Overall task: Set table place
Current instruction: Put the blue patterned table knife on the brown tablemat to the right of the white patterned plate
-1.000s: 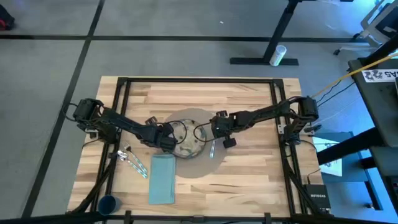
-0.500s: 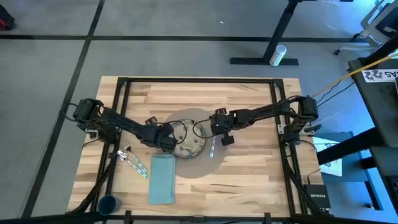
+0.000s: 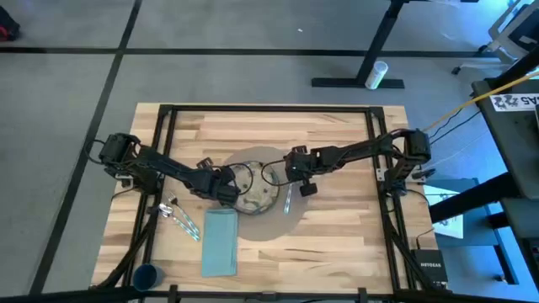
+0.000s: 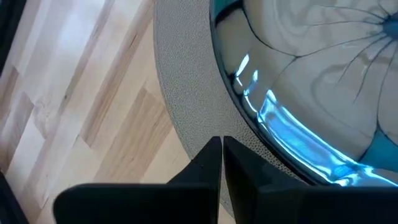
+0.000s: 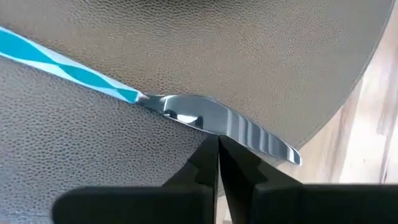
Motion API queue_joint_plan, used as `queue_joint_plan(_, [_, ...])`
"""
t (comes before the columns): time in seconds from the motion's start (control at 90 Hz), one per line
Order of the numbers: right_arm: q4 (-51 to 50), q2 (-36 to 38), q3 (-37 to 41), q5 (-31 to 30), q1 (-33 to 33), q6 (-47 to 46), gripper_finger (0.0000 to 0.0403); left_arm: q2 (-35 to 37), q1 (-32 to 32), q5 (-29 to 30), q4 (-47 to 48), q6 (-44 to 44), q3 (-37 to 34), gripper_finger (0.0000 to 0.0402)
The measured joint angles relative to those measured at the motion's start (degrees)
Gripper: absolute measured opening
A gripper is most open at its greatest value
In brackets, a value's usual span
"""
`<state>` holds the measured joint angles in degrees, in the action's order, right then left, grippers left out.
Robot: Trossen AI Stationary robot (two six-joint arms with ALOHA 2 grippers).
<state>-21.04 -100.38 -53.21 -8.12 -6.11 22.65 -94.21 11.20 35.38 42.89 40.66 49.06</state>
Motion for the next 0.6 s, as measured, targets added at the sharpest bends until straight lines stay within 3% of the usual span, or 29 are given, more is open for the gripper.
queue_joint_plan(0.6, [1.0, -1.6, -0.2, 2.3, -1.4, 0.1, 0.0000, 0.0, -0.2, 0.0, 0.0, -0.2, 0.0, 0.0000])
